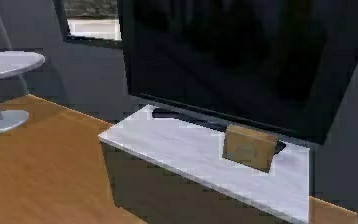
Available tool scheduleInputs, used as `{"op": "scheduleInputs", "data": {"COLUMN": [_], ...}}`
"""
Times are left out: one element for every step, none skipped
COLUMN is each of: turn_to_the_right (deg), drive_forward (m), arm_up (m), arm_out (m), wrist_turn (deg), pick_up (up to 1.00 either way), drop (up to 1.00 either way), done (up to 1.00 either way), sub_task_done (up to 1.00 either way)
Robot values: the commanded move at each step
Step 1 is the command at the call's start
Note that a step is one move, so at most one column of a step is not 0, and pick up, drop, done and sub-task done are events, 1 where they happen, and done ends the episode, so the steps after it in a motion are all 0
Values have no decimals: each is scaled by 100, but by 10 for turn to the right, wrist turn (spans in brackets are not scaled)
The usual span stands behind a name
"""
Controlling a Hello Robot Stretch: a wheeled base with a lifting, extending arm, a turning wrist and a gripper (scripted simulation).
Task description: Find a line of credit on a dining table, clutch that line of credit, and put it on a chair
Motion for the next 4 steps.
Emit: {"op": "scheduleInputs", "data": {"turn_to_the_right": [-450,-450,-450,-330], "drive_forward": [0,0,0,0], "arm_up": [0,0,0,0], "arm_out": [0,0,0,0], "wrist_turn": [0,0,0,0], "pick_up": [0,0,0,0], "drop": [0,0,0,0], "done": [0,0,0,0], "sub_task_done": [0,0,0,0]}}
